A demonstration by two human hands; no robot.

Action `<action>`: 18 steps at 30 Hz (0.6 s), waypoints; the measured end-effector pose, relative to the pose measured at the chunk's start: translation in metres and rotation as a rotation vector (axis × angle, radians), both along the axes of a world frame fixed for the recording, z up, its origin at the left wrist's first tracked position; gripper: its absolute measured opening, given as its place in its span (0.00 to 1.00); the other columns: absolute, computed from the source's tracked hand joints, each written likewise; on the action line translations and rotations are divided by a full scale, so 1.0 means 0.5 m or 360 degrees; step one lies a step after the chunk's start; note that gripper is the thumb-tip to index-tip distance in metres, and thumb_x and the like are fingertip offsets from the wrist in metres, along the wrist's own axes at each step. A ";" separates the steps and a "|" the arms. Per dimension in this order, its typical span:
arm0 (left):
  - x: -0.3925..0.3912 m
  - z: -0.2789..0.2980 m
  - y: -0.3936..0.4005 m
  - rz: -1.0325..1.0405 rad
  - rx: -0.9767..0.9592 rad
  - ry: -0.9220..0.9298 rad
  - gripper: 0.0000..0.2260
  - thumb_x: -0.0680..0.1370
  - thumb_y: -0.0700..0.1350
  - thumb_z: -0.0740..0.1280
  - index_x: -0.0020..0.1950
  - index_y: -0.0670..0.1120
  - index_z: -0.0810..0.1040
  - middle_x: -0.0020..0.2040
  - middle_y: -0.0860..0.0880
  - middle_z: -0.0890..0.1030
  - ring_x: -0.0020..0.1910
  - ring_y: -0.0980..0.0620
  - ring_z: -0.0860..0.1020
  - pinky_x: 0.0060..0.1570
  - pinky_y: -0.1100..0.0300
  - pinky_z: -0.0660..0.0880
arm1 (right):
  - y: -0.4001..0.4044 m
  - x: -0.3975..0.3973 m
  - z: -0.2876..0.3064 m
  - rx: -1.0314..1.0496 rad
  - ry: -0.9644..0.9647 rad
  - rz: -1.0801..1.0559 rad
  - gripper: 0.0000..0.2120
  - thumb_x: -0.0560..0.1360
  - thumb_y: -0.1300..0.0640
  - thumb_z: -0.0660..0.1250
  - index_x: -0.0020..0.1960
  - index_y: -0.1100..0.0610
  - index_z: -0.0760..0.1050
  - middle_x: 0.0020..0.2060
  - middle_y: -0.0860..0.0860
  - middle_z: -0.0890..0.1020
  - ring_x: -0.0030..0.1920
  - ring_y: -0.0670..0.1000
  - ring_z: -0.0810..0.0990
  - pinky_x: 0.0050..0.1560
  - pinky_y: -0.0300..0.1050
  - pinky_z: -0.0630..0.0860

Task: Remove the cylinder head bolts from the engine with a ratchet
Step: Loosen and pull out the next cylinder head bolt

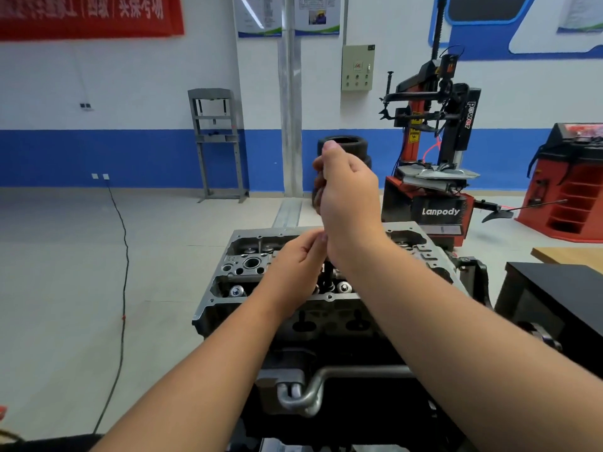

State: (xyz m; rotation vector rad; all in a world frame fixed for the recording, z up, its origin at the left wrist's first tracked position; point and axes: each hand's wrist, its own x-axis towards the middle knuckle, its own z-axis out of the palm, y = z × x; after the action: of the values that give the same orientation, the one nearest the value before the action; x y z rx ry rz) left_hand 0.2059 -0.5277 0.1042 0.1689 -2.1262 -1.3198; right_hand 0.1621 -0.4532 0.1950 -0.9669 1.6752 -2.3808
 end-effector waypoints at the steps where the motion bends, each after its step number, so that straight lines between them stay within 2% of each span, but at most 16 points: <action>1: 0.000 0.000 -0.001 0.0013 -0.0002 -0.0006 0.15 0.81 0.61 0.58 0.38 0.63 0.78 0.31 0.58 0.73 0.29 0.59 0.66 0.35 0.58 0.66 | -0.006 0.006 -0.003 -0.0008 0.0048 -0.0080 0.16 0.78 0.46 0.60 0.39 0.55 0.73 0.31 0.49 0.71 0.33 0.48 0.68 0.38 0.48 0.68; 3: 0.001 -0.001 -0.002 0.0013 -0.0004 0.0011 0.15 0.83 0.60 0.59 0.38 0.63 0.78 0.30 0.59 0.74 0.28 0.60 0.67 0.32 0.61 0.66 | -0.005 -0.002 0.008 0.0008 0.0047 -0.0032 0.14 0.75 0.49 0.59 0.33 0.53 0.71 0.28 0.48 0.70 0.30 0.48 0.67 0.36 0.48 0.66; 4: 0.000 -0.001 -0.001 0.0003 0.0025 0.0022 0.14 0.82 0.63 0.60 0.41 0.63 0.79 0.33 0.59 0.78 0.29 0.60 0.71 0.32 0.63 0.70 | 0.000 -0.014 0.020 0.0042 -0.0005 0.0130 0.14 0.73 0.51 0.58 0.30 0.52 0.70 0.25 0.47 0.68 0.27 0.49 0.64 0.33 0.47 0.63; 5: -0.001 -0.001 0.000 -0.0002 0.0075 0.0026 0.13 0.80 0.66 0.61 0.44 0.62 0.80 0.38 0.58 0.82 0.34 0.59 0.77 0.34 0.63 0.74 | 0.007 -0.030 0.031 0.0110 -0.0053 0.0381 0.16 0.73 0.52 0.58 0.27 0.52 0.67 0.23 0.47 0.65 0.25 0.49 0.61 0.31 0.45 0.60; 7: -0.004 -0.001 0.000 -0.0010 0.0149 0.0028 0.14 0.75 0.68 0.62 0.48 0.62 0.80 0.46 0.57 0.85 0.46 0.55 0.84 0.46 0.54 0.79 | 0.026 -0.060 0.052 0.0281 -0.0099 0.0843 0.19 0.77 0.52 0.56 0.28 0.53 0.65 0.22 0.48 0.61 0.25 0.50 0.57 0.31 0.44 0.56; 9: -0.008 -0.003 -0.001 -0.0053 0.0124 0.0032 0.13 0.75 0.67 0.61 0.49 0.63 0.80 0.48 0.57 0.86 0.48 0.56 0.85 0.49 0.52 0.78 | 0.033 -0.069 0.056 0.0323 -0.0093 0.0941 0.19 0.78 0.51 0.57 0.29 0.53 0.65 0.23 0.48 0.61 0.25 0.50 0.57 0.31 0.44 0.56; 12: -0.008 -0.004 -0.004 -0.0093 0.0075 0.0061 0.11 0.81 0.63 0.60 0.47 0.63 0.80 0.43 0.58 0.84 0.40 0.59 0.81 0.44 0.52 0.76 | 0.013 -0.037 0.025 0.0107 -0.0066 0.0491 0.16 0.74 0.48 0.61 0.31 0.53 0.69 0.23 0.47 0.66 0.25 0.48 0.62 0.29 0.44 0.61; 14: -0.005 -0.002 -0.003 -0.0076 0.0036 0.0064 0.12 0.79 0.60 0.61 0.38 0.64 0.79 0.33 0.60 0.78 0.30 0.61 0.71 0.35 0.60 0.69 | -0.007 -0.006 -0.008 -0.0074 0.0078 0.0023 0.18 0.75 0.44 0.61 0.34 0.56 0.72 0.26 0.46 0.70 0.29 0.47 0.67 0.33 0.45 0.66; 15: -0.002 0.002 -0.001 -0.0067 0.0025 0.0058 0.12 0.75 0.59 0.60 0.33 0.65 0.77 0.28 0.61 0.74 0.27 0.62 0.67 0.32 0.64 0.65 | -0.015 0.005 -0.020 -0.0125 0.0162 -0.0138 0.19 0.77 0.43 0.60 0.36 0.57 0.71 0.27 0.44 0.70 0.30 0.46 0.68 0.34 0.43 0.67; 17: -0.001 0.004 0.001 -0.0075 0.0010 0.0070 0.12 0.72 0.59 0.59 0.30 0.65 0.76 0.26 0.62 0.72 0.25 0.62 0.66 0.27 0.69 0.63 | -0.021 0.009 -0.018 -0.0126 0.0216 -0.0216 0.17 0.76 0.45 0.58 0.35 0.55 0.68 0.25 0.42 0.68 0.28 0.44 0.67 0.32 0.40 0.66; 18: -0.002 0.003 0.002 -0.0093 0.0029 0.0088 0.11 0.73 0.60 0.60 0.33 0.66 0.77 0.28 0.62 0.75 0.26 0.63 0.69 0.27 0.70 0.65 | -0.019 0.002 -0.006 -0.0093 0.0179 -0.0117 0.14 0.74 0.47 0.57 0.33 0.54 0.66 0.24 0.44 0.67 0.27 0.45 0.65 0.31 0.42 0.64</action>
State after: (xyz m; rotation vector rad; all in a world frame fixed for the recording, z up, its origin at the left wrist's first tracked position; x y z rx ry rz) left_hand 0.2050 -0.5269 0.1059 0.0777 -2.0875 -1.3621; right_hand 0.1629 -0.4626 0.1920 -1.0866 1.7159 -2.4787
